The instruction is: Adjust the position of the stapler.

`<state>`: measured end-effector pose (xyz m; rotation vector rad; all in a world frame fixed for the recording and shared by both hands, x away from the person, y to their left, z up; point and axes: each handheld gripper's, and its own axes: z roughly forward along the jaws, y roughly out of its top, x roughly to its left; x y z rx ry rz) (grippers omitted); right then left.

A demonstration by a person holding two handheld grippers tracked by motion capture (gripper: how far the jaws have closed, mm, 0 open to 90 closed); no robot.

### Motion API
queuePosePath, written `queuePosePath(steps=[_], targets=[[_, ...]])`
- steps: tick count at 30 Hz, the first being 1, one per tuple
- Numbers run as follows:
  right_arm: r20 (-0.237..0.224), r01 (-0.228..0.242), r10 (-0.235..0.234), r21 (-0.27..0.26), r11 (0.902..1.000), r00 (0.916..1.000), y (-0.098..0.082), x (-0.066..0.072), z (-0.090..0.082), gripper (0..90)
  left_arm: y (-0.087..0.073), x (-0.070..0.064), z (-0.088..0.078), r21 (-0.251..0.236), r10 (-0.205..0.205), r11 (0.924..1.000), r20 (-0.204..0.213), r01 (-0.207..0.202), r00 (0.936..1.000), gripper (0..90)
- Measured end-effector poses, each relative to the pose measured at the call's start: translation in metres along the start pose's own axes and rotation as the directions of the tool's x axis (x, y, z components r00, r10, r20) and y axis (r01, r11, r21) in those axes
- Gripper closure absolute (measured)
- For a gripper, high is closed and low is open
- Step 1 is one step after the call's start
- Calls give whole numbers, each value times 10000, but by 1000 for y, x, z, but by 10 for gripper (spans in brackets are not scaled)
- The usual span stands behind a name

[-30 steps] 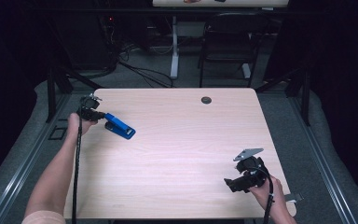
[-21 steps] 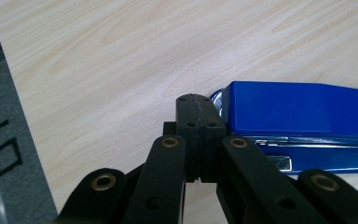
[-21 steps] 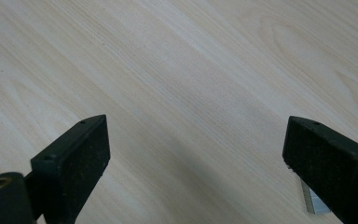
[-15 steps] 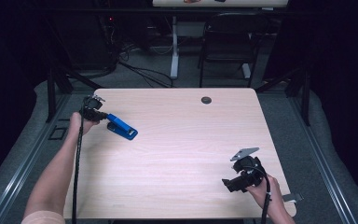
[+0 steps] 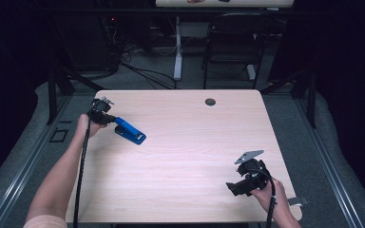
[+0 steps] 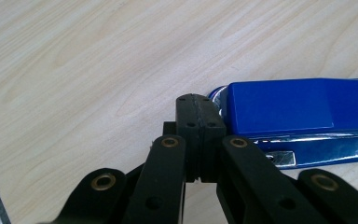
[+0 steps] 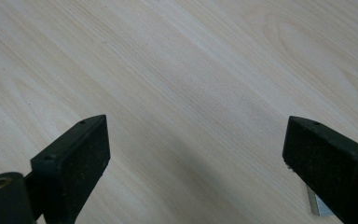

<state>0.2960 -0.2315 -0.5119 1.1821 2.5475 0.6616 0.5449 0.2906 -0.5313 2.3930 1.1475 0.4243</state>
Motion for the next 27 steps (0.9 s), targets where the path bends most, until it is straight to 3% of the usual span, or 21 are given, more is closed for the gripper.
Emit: queuePosePath(steps=[18, 27], targets=[[-102, 44, -44, 22, 10000, 9999, 0, 2, 0, 72, 14, -27, 7, -79, 720, 9974, 618, -716, 9955, 900], [-108, 82, -82, 5, 10000, 9999, 0, 3, 2, 73, 21, -41, 10, -157, 1057, 9944, 913, -1047, 9902, 900]])
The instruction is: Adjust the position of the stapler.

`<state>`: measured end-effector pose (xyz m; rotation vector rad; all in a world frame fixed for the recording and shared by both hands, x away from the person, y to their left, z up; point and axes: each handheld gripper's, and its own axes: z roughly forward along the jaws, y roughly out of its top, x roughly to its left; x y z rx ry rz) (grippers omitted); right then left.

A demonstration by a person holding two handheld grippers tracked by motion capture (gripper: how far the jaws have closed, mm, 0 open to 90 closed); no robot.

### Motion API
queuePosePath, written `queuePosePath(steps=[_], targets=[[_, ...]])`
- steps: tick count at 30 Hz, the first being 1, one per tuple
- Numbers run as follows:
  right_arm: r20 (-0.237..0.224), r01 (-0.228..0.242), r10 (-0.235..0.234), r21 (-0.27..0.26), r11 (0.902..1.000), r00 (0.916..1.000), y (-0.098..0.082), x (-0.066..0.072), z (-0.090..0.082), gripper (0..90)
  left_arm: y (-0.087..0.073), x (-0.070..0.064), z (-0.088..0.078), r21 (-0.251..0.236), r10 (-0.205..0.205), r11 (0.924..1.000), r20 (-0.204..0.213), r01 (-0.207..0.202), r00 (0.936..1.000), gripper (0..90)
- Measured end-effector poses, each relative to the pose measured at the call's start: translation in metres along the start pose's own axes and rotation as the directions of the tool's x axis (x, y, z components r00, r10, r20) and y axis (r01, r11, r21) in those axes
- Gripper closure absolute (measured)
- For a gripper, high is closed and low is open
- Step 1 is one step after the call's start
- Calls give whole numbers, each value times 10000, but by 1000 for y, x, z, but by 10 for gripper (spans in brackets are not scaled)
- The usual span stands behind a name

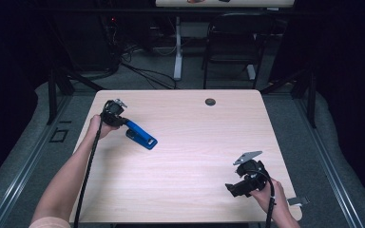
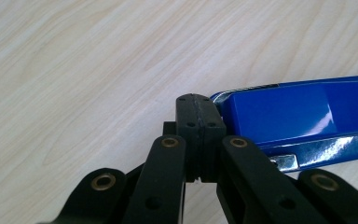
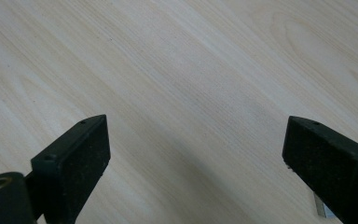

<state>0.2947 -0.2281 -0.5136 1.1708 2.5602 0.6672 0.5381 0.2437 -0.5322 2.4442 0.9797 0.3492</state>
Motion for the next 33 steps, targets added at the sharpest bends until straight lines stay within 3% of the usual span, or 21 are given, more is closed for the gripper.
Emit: queuePosePath(steps=[17, 33], targets=[[59, 85, -86, 154, 9998, 9999, 0, 1, 0, 73, 10, -21, 7, -280, 291, 9992, 562, -275, 9980, 900], [16, 98, -99, 185, 9998, 10000, 0, 1, 2, 74, 25, -51, 14, -391, 1118, 9934, 1147, -1080, 9871, 900]])
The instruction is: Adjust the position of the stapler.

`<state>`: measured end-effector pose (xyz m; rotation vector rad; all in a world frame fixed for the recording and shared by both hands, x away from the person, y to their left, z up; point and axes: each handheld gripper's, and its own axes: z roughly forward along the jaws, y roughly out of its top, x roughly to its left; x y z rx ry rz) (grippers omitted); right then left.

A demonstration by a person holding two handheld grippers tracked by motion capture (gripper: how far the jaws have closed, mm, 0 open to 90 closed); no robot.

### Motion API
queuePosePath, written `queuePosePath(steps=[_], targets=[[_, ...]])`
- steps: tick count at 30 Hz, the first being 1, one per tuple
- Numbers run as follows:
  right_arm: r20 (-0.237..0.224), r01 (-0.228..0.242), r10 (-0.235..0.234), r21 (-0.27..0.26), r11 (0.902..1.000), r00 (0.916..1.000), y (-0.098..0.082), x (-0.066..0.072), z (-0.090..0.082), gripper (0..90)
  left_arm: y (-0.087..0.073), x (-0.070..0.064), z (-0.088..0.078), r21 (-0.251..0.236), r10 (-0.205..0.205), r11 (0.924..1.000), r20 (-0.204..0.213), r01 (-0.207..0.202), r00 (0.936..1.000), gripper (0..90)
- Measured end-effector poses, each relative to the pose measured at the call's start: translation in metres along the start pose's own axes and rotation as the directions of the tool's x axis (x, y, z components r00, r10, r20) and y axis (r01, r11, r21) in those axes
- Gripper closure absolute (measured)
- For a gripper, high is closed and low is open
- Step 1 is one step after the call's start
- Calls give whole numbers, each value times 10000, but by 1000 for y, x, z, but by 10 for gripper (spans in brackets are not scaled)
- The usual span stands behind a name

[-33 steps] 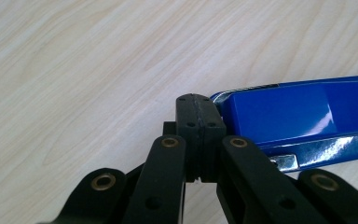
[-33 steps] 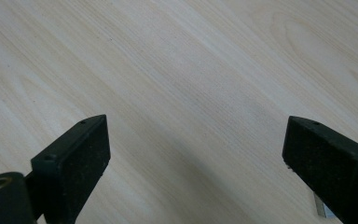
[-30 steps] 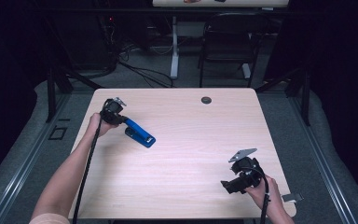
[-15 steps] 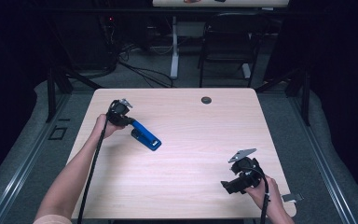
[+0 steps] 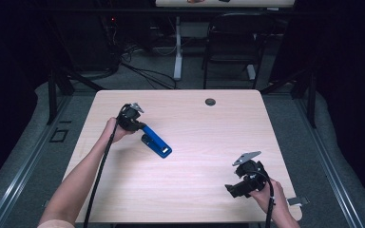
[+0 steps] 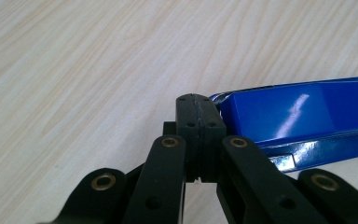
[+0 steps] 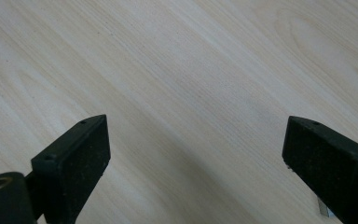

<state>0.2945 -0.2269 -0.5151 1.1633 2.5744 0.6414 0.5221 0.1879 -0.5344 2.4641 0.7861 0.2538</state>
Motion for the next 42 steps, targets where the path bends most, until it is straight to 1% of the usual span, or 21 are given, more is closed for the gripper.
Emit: queuePosePath(steps=[6, 13, 18, 22, 23, 24, 25, 28, 29, 30, 31, 32, 33, 34, 35, 36, 37, 39, 40, 41, 42], targets=[[-16, -25, 25, 15, 10000, 10000, 0, 0, 0, 74, 4, -9, 3, -79, 126, 9999, 310, -124, 9994, 900], [-55, 16, -16, -3, 10000, 10000, 0, 1, 0, 74, 8, -20, 5, -45, 368, 9993, 372, -367, 9986, 900], [-63, -41, 41, -19, 10000, 10000, 0, 1, 1, 74, 8, -25, 7, -223, 234, 9995, 556, -222, 9982, 900], [-25, 72, -72, 100, 9999, 10000, 0, 0, 1, 74, 9, -29, 8, -316, 225, 9993, 725, -203, 9971, 900], [-29, 67, -67, 81, 9999, 10000, 0, 1, 1, 74, 9, -30, 9, -303, 199, 9994, 902, -172, 9957, 900], [-34, 58, -58, 93, 9999, 10000, 0, 1, 1, 74, 10, -33, 10, -310, 216, 9994, 1222, -180, 9923, 900], [-40, 58, -58, 96, 9999, 10000, 0, 0, 1, 74, 10, -36, 10, -304, 262, 9993, 1233, -226, 9920, 900], [-101, 2, -1, 55, 10000, 9999, 0, 0, 2, 74, 12, -40, 11, -287, 349, 9991, 1185, -317, 9923, 900], [-86, -15, 15, 47, 10000, 10000, 0, 0, 2, 74, 14, -42, 11, -181, 476, 9988, 1058, -459, 9932, 900], [-80, -17, 17, 46, 10000, 10000, 0, 0, 1, 74, 14, -42, 11, -157, 452, 9989, 1036, -438, 9936, 900], [-84, -13, 14, 45, 10000, 10000, 0, 0, 1, 74, 14, -42, 11, -211, 327, 9993, 1052, -306, 9939, 900], [-84, -13, 14, 45, 10000, 10000, 0, 0, 1, 74, 14, -42, 11, -211, 327, 9993, 1052, -306, 9939, 900], [-88, -33, 33, -7, 10000, 10000, -1, 1, 1, 74, 13, -41, 11, -335, 160, 9994, 1107, -123, 9937, 900], [-55, 12, -12, 31, 10000, 10000, -1, 1, 1, 75, 13, -41, 10, -423, 67, 9991, 1091, -21, 9940, 873], [-31, 49, -49, 76, 10000, 10000, -1, 0, 0, 74, 13, -40, 7, -693, -130, 9974, 1130, 210, 9935, 866], [-31, 49, -49, 76, 10000, 10000, -1, 0, 0, 74, 13, -40, 7, -693, -130, 9974, 1130, 210, 9935, 866], [-8, 65, -65, 65, 10000, 10000, -2, 0, 0, 74, 17, -41, 3, -597, -105, 9981, 828, 155, 9965, 860], [-37, 0, 0, 38, 10000, 10000, -2, -1, 0, 74, 20, -41, -2, -712, -218, 9971, 526, 255, 9984, 847], [-63, -36, 37, 27, 10000, 10000, -3, 0, -1, 74, 21, -41, -5, -709, -268, 9971, 198, 281, 9994, 840], [48, 15, -16, 108, 9999, 10000, -3, -1, -1, 75, 22, -41, -7, -685, -264, 9973, 15, 265, 9996, 834], [49, 20, -21, 109, 9999, 10000, -3, -1, -2, 75, 22, -41, -7, -685, -264, 9973, 15, 265, 9996, 820]])
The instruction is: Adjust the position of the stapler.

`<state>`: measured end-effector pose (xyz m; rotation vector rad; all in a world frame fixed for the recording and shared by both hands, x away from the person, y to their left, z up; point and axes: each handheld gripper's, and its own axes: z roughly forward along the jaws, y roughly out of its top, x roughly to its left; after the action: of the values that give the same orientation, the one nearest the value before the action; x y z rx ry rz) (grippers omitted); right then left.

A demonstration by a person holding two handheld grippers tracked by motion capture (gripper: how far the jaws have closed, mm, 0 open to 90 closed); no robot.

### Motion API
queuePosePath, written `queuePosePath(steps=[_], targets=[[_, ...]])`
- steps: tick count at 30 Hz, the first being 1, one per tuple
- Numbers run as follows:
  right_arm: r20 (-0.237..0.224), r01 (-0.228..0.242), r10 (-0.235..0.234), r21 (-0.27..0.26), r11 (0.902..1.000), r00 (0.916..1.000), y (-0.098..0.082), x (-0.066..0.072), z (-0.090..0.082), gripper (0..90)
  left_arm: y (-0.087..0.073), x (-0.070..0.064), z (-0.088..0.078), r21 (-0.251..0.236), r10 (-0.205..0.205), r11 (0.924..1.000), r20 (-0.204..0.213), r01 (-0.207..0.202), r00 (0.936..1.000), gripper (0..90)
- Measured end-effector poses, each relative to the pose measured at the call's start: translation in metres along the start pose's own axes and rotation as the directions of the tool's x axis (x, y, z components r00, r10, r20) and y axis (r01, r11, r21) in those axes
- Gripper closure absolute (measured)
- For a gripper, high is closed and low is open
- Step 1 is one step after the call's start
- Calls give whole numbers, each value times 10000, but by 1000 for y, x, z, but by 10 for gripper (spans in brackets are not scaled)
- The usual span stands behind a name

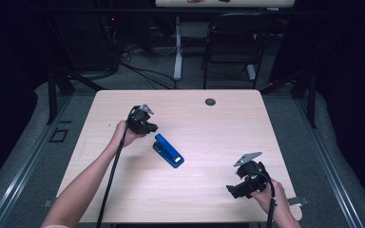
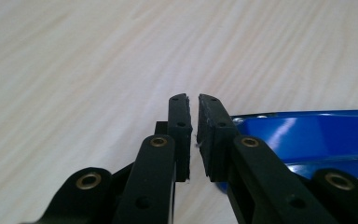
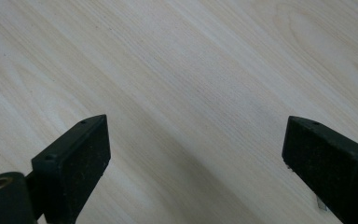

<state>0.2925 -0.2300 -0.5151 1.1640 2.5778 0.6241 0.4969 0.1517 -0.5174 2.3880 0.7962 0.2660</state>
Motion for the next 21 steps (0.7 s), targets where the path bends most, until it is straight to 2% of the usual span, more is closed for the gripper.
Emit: queuePosePath(steps=[1, 2, 3, 4, 6, 7, 9, 10, 11, 14, 15, 16, 19, 21], targets=[[24, -2, 2, -4, 10000, 10000, 0, 0, 0, 75, 3, 0, -4, -14, -181, 9998, -227, 180, 9996, 783], [31, 11, -11, 1, 10000, 10000, 0, 0, 0, 75, 3, 0, -4, -14, -181, 9998, -227, 180, 9996, 761], [20, 62, -62, -58, 10000, 10000, 0, 0, 0, 75, 6, -1, -11, -448, -333, 9985, -250, 321, 9991, 746], [10, 56, -56, -68, 10000, 10000, -1, 0, 1, 75, 8, -2, -15, -669, -377, 9971, -289, 357, 9989, 723], [-47, 6, -7, -67, 10000, 10000, 0, 1, 1, 76, 11, -5, -19, -815, -367, 9961, -344, 338, 9987, 716], [-38, 11, -12, -79, 10000, 10000, 0, 1, 1, 76, 18, -13, -24, -1010, -160, 9948, -414, 118, 9990, 719], [46, 57, -57, 8, 10000, 10000, 0, 2, 1, 76, 25, -26, -27, -1060, 216, 9941, -323, -250, 9992, 776], [22, 93, -93, 60, 9999, 10000, 0, 2, 1, 76, 25, -26, -27, -1060, 216, 9941, -323, -250, 9992, 791], [-2, 63, -63, 37, 10000, 10000, 0, 2, 2, 76, 32, -41, -26, -995, 609, 9930, -233, -629, 9979, 814], [49, 163, -164, 157, 9997, 9999, 1, 3, 2, 77, 39, -63, -21, -651, 1119, 9916, -4, -1117, 9937, 874], [91, 160, -162, 166, 9997, 9998, 0, 4, 2, 77, 41, -70, -17, -486, 1251, 9910, 107, -1244, 9921, 897], [77, 158, -159, 147, 9998, 9998, 0, 4, 2, 77, 41, -70, -17, -486, 1251, 9910, 107, -1244, 9921, 900], [152, 186, -189, 144, 9997, 9997, -1, 4, 2, 78, 42, -92, -3, 3, 1590, 9873, 399, -1592, 9865, 900], [76, 141, -142, 96, 9999, 9999, -1, 4, 1, 78, 40, -102, 7, 240, 1703, 9848, 533, -1718, 9839, 900]])
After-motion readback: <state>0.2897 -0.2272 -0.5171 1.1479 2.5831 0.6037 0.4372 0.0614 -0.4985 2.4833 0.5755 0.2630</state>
